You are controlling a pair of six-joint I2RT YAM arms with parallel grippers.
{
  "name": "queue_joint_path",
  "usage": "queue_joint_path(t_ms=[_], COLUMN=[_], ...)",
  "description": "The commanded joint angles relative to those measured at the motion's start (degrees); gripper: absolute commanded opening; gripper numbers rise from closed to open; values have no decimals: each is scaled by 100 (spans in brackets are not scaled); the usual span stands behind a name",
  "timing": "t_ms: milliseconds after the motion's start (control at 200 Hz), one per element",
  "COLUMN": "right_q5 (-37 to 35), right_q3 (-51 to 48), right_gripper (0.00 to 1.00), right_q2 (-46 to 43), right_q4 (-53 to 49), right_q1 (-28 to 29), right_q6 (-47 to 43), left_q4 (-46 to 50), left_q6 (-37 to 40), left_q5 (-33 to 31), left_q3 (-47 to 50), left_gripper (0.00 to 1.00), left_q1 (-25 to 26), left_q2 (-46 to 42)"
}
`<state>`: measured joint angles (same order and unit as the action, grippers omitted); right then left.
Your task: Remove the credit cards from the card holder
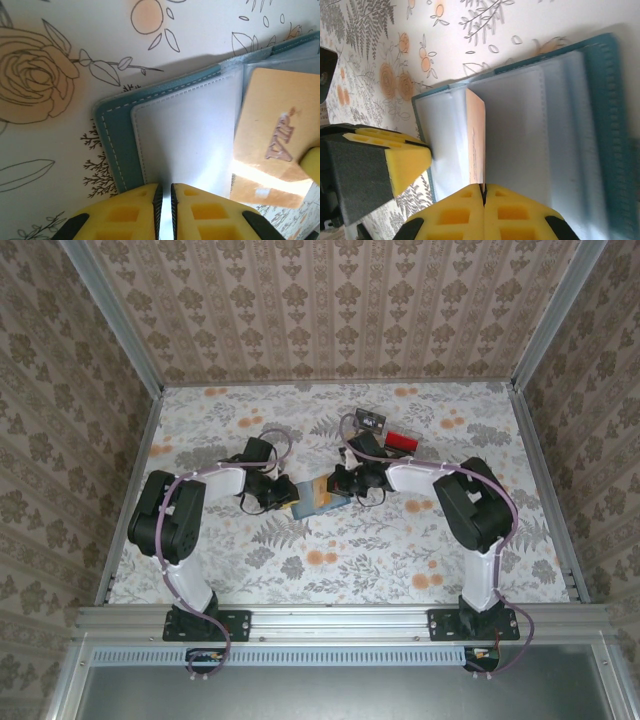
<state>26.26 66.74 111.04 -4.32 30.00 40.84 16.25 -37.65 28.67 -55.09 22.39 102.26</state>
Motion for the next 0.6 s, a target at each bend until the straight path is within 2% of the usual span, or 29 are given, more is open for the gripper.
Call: queue_joint_path(t_ms=[0, 160, 340, 465, 595], right_q5=[-318, -183, 246, 861, 1580], right_q3=[-290, -548, -773, -919, -969], right_gripper=[3, 1, 0, 0, 0], right_q2=[-353, -932, -1562, -1782, -1823], right_q4=[-105, 70, 316, 868, 1633], right_q1=[-55, -69, -97, -168, -232], right_q6=[-180, -217, -170, 138, 633], left_q4=[383, 512, 526, -114, -869], left_q6=[185, 333, 439, 115, -310], left_q5=[-158, 149, 740, 1523, 2074], left_q3=[155, 24, -140, 28, 202], left_gripper=[17, 21, 36, 42, 49], left_q1=[-81, -306, -516, -493, -384], left_q2=[-32, -451, -1235, -1689, -1999])
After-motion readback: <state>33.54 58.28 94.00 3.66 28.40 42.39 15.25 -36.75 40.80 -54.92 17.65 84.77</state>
